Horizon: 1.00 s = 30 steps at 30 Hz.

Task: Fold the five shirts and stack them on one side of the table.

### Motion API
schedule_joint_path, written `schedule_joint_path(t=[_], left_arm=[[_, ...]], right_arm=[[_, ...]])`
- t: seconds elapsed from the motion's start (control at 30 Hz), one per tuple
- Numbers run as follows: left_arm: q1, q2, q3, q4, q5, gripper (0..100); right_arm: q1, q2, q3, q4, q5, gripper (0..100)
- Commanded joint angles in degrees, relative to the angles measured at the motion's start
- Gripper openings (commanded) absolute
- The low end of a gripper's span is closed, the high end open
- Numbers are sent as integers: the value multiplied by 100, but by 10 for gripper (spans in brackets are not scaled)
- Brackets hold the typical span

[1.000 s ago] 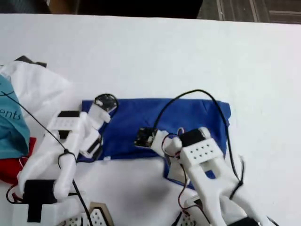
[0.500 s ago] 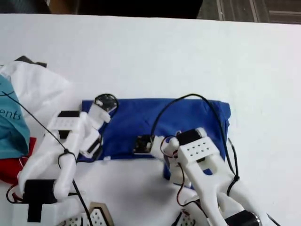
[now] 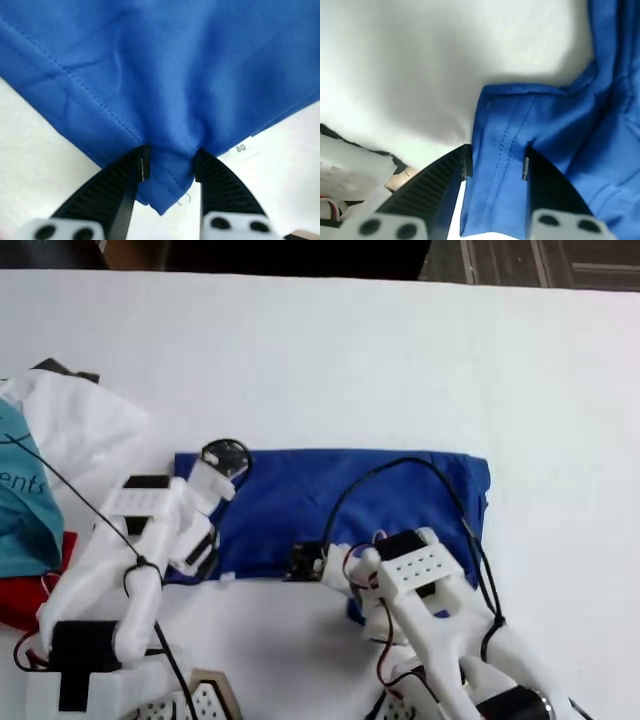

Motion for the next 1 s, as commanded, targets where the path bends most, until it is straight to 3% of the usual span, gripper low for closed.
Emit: schedule_joint_path(t=[0.0, 0.13, 0.3, 0.6, 0.97], left_arm=[[-44, -9, -4, -387, 35, 160], [-44, -9, -4, -378, 35, 160], [-44, -9, -4, -378, 35, 160], [-44, -9, -4, -378, 35, 160], [-44, -9, -4, -378, 18, 160]], right_arm=[[40, 611, -105, -215, 0, 184], [409, 1095, -475, -207, 9, 169], [593, 1262, -536, -215, 26, 15], [567, 1262, -580, -57, 26, 20], [611, 1262, -1925, 1015, 9, 24]])
